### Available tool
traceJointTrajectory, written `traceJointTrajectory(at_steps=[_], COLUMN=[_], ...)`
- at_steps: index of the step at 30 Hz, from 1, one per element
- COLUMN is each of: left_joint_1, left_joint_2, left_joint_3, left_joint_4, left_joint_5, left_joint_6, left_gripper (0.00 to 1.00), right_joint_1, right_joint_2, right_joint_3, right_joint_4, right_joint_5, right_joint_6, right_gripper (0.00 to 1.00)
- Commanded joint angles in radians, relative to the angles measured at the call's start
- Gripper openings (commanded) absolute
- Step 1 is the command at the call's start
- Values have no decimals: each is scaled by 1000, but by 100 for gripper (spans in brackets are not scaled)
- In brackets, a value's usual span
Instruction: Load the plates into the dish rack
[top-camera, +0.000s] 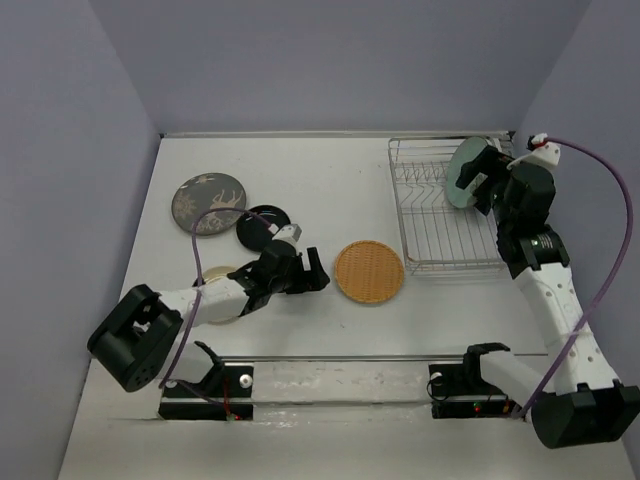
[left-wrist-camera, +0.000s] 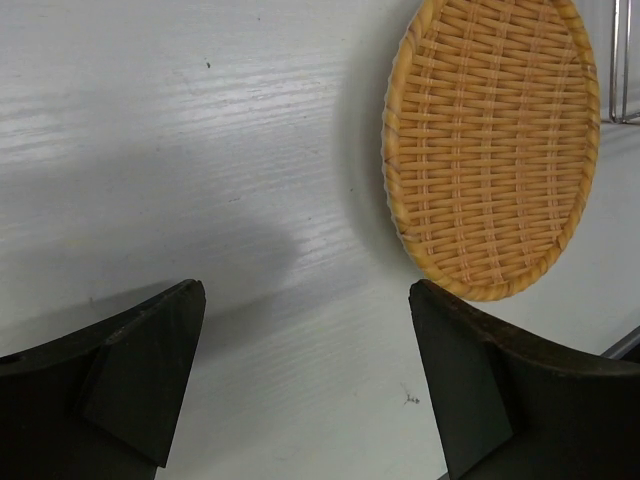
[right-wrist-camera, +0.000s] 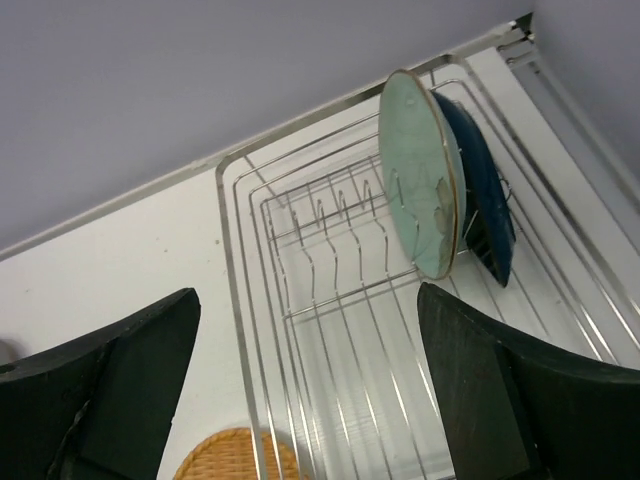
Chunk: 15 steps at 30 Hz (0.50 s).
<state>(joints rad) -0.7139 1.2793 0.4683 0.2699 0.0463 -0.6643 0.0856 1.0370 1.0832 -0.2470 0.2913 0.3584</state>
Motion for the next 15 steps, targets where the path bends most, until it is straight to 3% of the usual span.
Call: traceJointTrajectory(at_steps=[1,9,13,15], left_joint_1=[-33,-42,-44,-44], left_joint_2=[110,319,385,400], left_joint_3=[107,196,220,219], left_joint_4=[89,193,222,241], left_joint_5=[-17,76,92,83], left_joint_6=[31,12,9,8], left_gripper=[94,84,73,61], right_joint_1=[11,54,100,120], right_joint_2=[-98,-181,-204,-207], right_joint_3=[-78,-213,-301,-318], right_joint_4=[44,106,147,147], right_joint_5=[-152,-441,-517,-546], right_joint_6=[70,132,159,154], right_gripper=[95,90,89,89])
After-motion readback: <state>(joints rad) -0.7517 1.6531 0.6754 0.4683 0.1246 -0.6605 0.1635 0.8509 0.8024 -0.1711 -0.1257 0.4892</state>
